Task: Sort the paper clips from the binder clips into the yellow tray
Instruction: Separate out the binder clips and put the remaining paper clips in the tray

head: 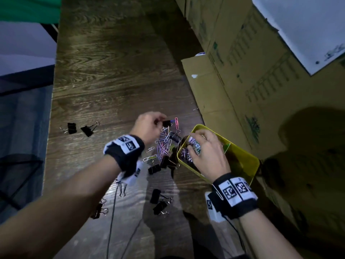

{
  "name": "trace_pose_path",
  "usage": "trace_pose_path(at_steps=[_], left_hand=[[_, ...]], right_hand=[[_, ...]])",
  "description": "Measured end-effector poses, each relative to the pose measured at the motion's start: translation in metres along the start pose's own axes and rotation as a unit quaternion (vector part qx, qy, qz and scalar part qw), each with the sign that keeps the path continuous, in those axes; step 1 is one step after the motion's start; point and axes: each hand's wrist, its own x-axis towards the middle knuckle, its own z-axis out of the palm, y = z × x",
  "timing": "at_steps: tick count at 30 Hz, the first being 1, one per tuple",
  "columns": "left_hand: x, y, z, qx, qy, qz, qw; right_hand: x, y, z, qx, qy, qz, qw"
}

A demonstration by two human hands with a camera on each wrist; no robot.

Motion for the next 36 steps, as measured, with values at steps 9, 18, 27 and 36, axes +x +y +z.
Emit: trace_pose_path(at_steps=[9, 18, 27, 36], left_hand=[[0.056, -0.050, 0.011, 0.260, -0.238, 0.039, 0.935], [0.073, -0.058, 0.032, 0.199, -0.183, 0.055, 0.961], [0.085, -0.087, 0.017, 0.142, -0.111, 0.004, 0.984], [0.070, -0.102, -0.014, 0.160, 0.003, -0.028, 0.987]], right_hand=[[0.026, -0.005, 0.003, -0.220, -0.217, -0.099, 0.946], [0.010, 0.012, 0.001, -0.226, -0.184, 0.044, 0.956], [0.036, -0.044, 0.025, -0.073, -0.161, 0.008, 0.984], [0.073, -0.036, 0.081, 0.001, -0.133, 0.210, 0.969]])
